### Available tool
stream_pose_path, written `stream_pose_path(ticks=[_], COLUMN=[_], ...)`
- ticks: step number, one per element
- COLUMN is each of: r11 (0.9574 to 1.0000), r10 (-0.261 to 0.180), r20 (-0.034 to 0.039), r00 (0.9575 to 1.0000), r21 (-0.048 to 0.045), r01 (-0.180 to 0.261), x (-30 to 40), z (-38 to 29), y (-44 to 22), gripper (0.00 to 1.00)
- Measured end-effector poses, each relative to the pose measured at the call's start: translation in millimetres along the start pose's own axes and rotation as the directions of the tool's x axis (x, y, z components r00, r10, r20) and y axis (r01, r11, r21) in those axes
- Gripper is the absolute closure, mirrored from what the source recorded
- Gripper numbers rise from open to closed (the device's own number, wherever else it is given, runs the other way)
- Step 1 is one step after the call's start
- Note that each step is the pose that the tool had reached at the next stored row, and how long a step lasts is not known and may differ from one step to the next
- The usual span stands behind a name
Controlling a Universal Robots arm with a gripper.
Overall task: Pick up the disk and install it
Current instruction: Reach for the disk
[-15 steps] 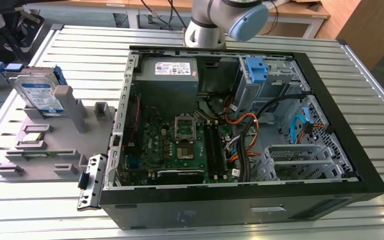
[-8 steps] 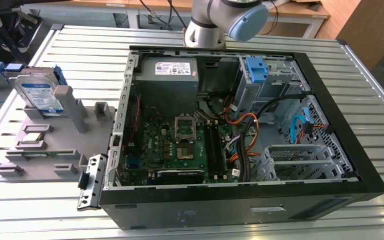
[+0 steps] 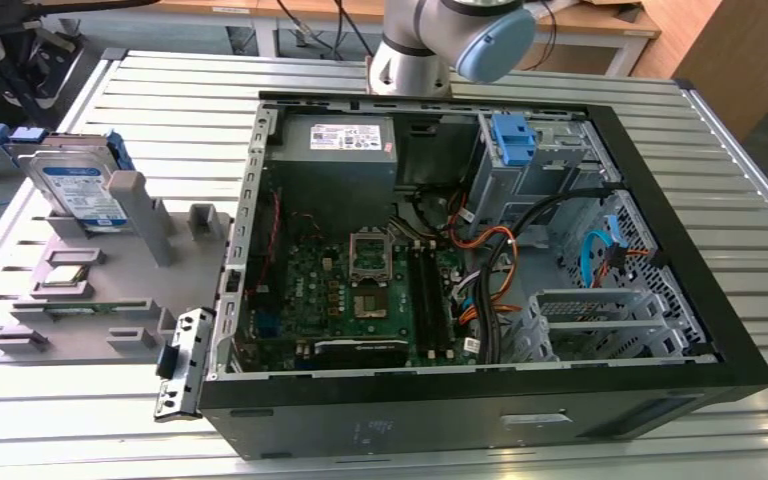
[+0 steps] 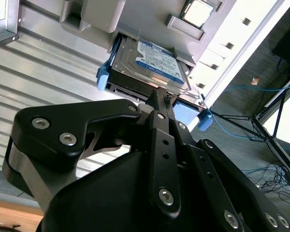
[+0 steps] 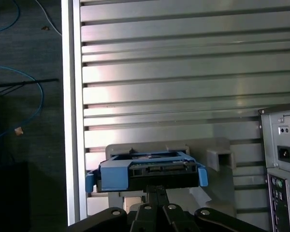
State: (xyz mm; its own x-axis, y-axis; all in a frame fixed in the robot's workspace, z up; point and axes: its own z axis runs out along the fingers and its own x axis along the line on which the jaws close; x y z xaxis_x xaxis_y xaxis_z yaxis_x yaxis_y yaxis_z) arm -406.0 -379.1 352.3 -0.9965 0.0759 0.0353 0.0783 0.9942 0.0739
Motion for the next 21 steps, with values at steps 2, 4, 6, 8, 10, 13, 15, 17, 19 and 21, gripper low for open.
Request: stream_pose_path(ticks=[2, 4, 6, 8, 10, 13, 15, 17, 19, 21], r11=[1.0000, 1.0000, 1.0000, 1.0000, 1.0000, 1.0000, 0.9999, 0.9999, 0.9998, 0.9997], r10=[0.000, 0.000, 0.000, 0.000, 0.000, 0.000, 0.000, 0.000, 0.001, 0.001], r20=[0.0000, 0.0001, 0.0003, 0.0004, 0.0007, 0.0008, 0.0010, 0.0012, 0.0016, 0.0022], r00=[1.0000, 1.0000, 1.0000, 1.0000, 1.0000, 1.0000, 1.0000, 1.0000, 1.0000, 1.0000], r21=[0.0006, 0.0021, 0.0040, 0.0058, 0.0081, 0.0092, 0.0117, 0.0149, 0.0207, 0.0243], r01=[0.000, 0.000, 0.000, 0.000, 0.000, 0.000, 0.000, 0.000, -0.001, -0.001], x=[0.3, 0.6, 0.9, 1.2, 1.5, 2.5, 2.9, 3.3, 3.5, 3.9], z=[1.6, 3.5, 5.3, 6.4, 7.0, 8.0, 8.7, 9.5, 10.3, 11.1], y=[0.3, 0.7, 1.1, 1.6, 2.0, 3.3, 4.9, 6.5, 7.6, 8.4], gripper=[0.89, 0.89, 0.89, 0.89, 0.89, 0.89, 0.89, 0.89, 0.89, 0.89])
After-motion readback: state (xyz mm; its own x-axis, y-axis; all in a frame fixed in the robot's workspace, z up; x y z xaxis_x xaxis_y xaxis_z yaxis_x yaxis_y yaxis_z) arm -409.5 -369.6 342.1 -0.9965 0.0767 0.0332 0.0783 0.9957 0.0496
